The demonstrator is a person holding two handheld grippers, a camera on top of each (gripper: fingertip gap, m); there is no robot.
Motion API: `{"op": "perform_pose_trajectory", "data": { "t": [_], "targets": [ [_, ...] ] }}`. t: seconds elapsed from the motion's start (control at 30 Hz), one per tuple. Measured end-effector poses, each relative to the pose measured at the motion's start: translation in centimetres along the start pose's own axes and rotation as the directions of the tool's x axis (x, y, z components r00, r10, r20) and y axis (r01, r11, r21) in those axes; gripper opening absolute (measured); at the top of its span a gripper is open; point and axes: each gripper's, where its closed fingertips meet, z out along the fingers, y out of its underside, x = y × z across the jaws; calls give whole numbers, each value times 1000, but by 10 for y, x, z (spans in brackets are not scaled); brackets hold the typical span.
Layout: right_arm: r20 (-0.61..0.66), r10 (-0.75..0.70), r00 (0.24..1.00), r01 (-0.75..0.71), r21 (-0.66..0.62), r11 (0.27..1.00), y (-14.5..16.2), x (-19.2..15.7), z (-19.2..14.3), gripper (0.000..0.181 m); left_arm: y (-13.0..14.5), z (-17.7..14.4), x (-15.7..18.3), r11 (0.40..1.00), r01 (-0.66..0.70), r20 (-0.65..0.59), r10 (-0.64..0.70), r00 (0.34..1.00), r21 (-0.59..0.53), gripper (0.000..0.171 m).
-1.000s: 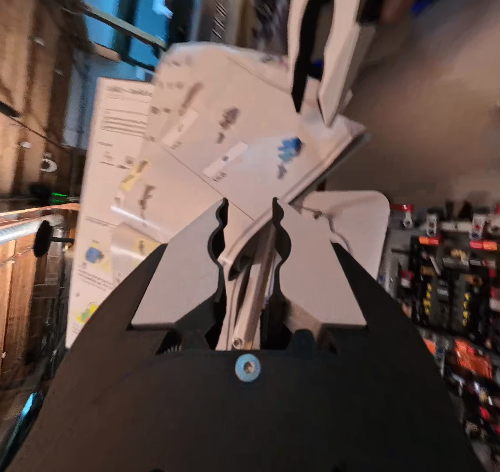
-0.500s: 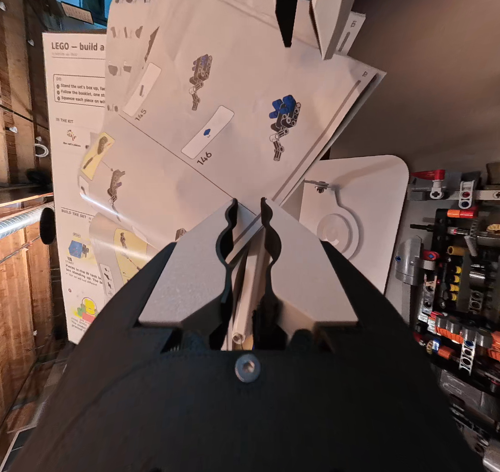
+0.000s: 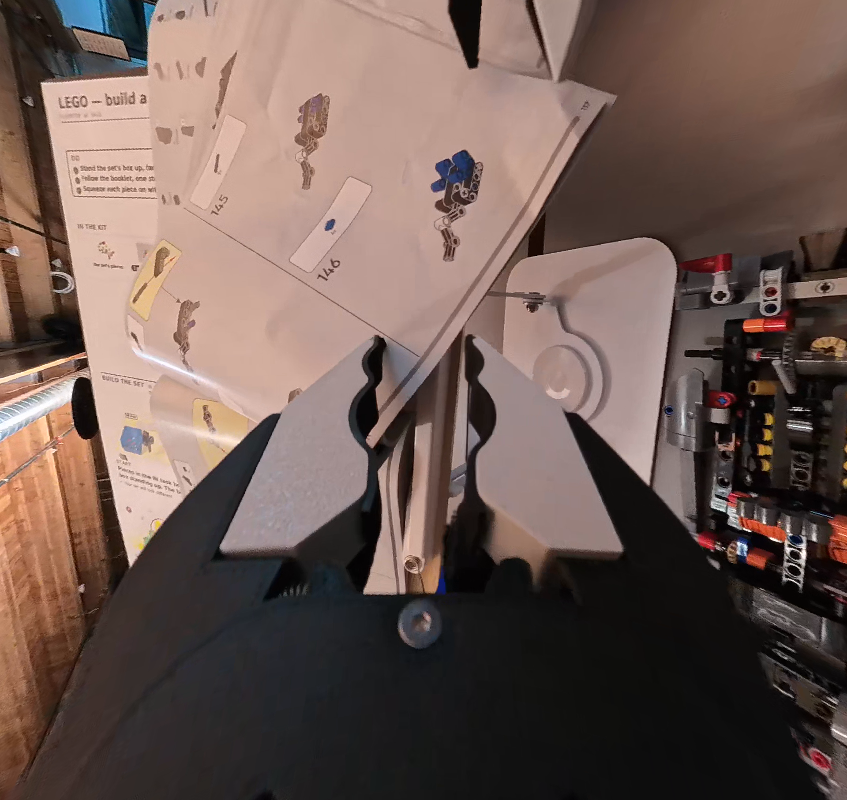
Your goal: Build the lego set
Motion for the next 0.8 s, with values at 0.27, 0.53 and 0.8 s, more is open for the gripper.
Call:
{"op": "perform_pose_trajectory", "data": {
  "t": [0.27,0.53,0.8],
  "targets": [
    [0,5,1000,-5,7,1000,-1,0,-2,49,-2,1,4,999,38,-56,-37,998,15,14],
    [3,7,1000,-7,16,1000,-2,1,-3,48,-4,2,2,999,48,-64,-48,997,5,4],
    [6,7,1000,-7,31,1000,-7,4,-5,47,-4,0,-2,984,172,-32,-171,985,42,0]
  ]
}}
